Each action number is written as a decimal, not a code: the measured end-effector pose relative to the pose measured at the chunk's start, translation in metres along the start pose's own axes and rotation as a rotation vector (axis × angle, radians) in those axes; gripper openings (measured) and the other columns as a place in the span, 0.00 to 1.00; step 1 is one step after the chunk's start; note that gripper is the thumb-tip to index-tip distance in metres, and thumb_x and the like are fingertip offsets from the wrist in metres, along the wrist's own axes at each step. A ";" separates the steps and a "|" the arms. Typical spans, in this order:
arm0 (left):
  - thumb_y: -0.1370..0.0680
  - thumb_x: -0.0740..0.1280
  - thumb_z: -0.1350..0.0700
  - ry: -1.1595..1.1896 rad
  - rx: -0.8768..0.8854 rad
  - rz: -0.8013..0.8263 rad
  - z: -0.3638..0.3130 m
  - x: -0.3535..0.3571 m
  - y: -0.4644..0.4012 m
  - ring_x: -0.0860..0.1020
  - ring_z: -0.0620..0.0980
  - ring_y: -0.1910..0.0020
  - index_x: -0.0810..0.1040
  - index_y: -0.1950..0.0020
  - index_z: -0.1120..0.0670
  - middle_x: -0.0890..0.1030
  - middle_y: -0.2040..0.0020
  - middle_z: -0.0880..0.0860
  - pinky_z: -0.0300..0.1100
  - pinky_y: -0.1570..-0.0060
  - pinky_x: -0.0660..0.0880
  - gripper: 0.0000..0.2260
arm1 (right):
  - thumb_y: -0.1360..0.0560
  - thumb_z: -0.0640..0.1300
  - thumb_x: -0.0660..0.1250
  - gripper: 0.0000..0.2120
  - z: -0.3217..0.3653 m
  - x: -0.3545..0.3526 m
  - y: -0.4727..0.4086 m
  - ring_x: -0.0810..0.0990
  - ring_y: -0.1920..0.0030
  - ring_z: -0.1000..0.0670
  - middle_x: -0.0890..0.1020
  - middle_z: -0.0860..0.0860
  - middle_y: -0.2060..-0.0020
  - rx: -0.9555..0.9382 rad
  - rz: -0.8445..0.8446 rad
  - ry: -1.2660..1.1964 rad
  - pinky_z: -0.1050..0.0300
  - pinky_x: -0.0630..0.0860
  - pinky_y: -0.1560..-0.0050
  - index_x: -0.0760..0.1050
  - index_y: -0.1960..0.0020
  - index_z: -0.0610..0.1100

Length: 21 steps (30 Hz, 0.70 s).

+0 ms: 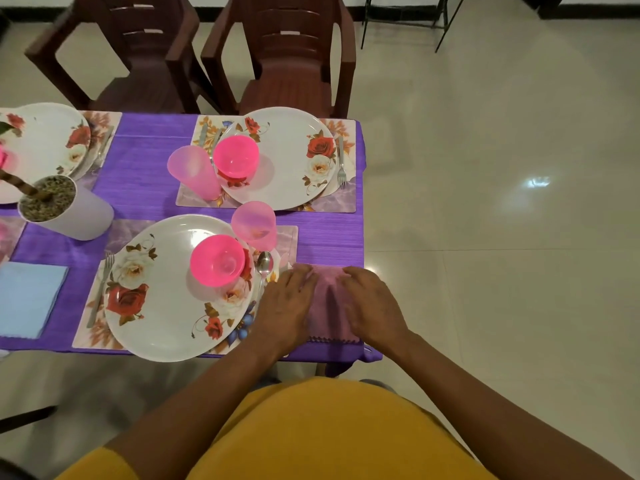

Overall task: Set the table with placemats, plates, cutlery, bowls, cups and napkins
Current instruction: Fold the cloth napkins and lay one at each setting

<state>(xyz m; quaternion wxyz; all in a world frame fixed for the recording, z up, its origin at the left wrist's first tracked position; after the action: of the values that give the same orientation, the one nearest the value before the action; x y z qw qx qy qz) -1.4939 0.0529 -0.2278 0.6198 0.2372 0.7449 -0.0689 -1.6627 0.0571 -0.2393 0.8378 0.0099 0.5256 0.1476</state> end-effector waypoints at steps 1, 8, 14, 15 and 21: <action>0.38 0.81 0.55 -0.008 0.019 0.022 -0.001 0.005 -0.001 0.75 0.64 0.31 0.71 0.25 0.59 0.73 0.25 0.61 0.59 0.41 0.80 0.43 | 0.30 0.49 0.75 0.30 0.003 0.004 -0.002 0.75 0.33 0.45 0.75 0.48 0.31 -0.032 0.037 0.032 0.47 0.74 0.32 0.73 0.30 0.46; 0.27 0.74 0.52 -0.099 -0.005 0.227 -0.005 0.027 0.000 0.56 0.59 0.17 0.52 0.15 0.58 0.52 0.15 0.58 0.56 0.26 0.67 0.46 | 0.33 0.63 0.73 0.43 -0.002 0.019 -0.002 0.69 0.25 0.41 0.68 0.43 0.23 -0.134 0.175 0.219 0.44 0.64 0.25 0.67 0.24 0.45; 0.25 0.74 0.50 -0.124 -0.026 0.251 -0.003 0.031 -0.003 0.53 0.59 0.17 0.49 0.15 0.57 0.49 0.15 0.57 0.57 0.24 0.65 0.46 | 0.31 0.66 0.72 0.45 -0.005 0.021 -0.002 0.63 0.21 0.43 0.63 0.46 0.20 -0.140 0.203 0.233 0.41 0.59 0.21 0.62 0.21 0.48; 0.24 0.74 0.50 -0.116 -0.014 0.262 -0.002 0.032 -0.004 0.53 0.58 0.17 0.49 0.15 0.57 0.49 0.15 0.57 0.58 0.24 0.64 0.46 | 0.31 0.66 0.72 0.45 -0.004 0.021 -0.003 0.63 0.21 0.42 0.63 0.45 0.20 -0.141 0.209 0.242 0.40 0.60 0.22 0.62 0.21 0.47; 0.25 0.73 0.48 0.129 -0.009 0.114 0.017 0.008 0.007 0.61 0.56 0.20 0.60 0.17 0.50 0.58 0.16 0.53 0.56 0.25 0.67 0.39 | 0.25 0.59 0.69 0.32 0.026 0.005 -0.012 0.66 0.25 0.42 0.67 0.46 0.23 -0.153 0.167 0.231 0.42 0.62 0.26 0.66 0.25 0.49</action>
<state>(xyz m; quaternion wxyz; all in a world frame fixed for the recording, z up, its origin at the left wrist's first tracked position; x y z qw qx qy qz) -1.4763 0.0544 -0.2378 0.5746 0.2803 0.7688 -0.0146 -1.6352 0.0501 -0.2343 0.7549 -0.0275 0.6028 0.2567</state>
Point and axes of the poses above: each hand's wrist, its own y-axis away from the middle knuckle, its own x-axis out of the palm, z = x × y, the point moved 6 cm from there along -y, towards the middle knuckle
